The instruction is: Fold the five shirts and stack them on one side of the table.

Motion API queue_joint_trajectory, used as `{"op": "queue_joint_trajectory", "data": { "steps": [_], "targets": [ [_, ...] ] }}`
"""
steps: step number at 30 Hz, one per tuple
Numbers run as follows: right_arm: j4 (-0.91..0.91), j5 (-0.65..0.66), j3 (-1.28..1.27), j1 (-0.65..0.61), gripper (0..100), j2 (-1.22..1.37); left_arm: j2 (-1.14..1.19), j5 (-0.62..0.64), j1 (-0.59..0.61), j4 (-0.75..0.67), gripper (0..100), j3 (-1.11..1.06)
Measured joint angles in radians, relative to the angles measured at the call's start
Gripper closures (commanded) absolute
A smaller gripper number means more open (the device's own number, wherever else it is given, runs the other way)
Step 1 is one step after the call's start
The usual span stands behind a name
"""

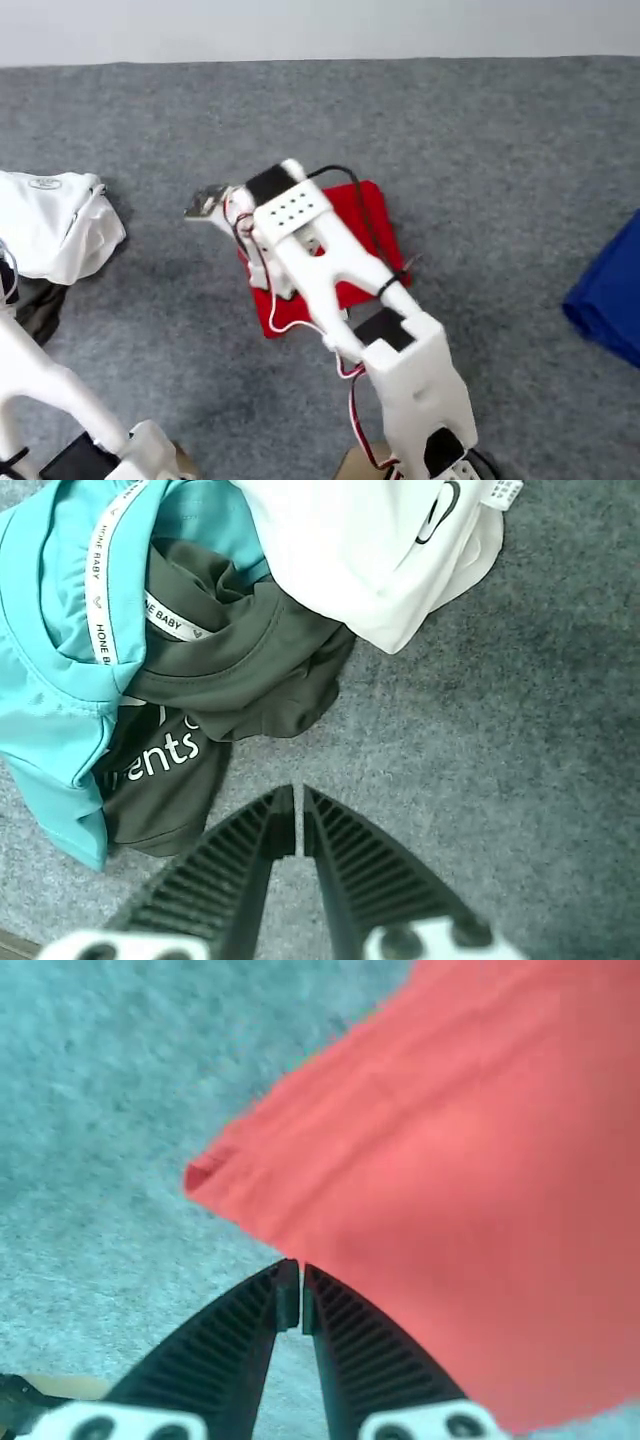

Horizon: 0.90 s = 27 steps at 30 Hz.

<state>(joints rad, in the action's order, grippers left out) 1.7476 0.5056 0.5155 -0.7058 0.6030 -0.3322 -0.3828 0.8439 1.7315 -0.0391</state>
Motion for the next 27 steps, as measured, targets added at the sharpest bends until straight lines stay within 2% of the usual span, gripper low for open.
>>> {"op": "queue_joint_trajectory", "data": {
  "steps": [7,17,23,27],
  "targets": [
    [0.002,-0.026,0.0,-0.075,98.9,0.055,0.0,0.0,0.0,0.0,97,0.0],
    [0.006,-0.032,0.0,-0.086,98.0,0.002,0.0,0.0,0.0,0.0,97,0.0],
    [0.006,-0.035,-0.014,-0.087,83.5,-0.015,0.0,0.0,0.0,0.0,97,0.0],
    [0.006,-0.074,-0.021,-0.092,81.8,-0.015,0.0,0.0,0.0,0.0,97,0.0]
  ]
}}
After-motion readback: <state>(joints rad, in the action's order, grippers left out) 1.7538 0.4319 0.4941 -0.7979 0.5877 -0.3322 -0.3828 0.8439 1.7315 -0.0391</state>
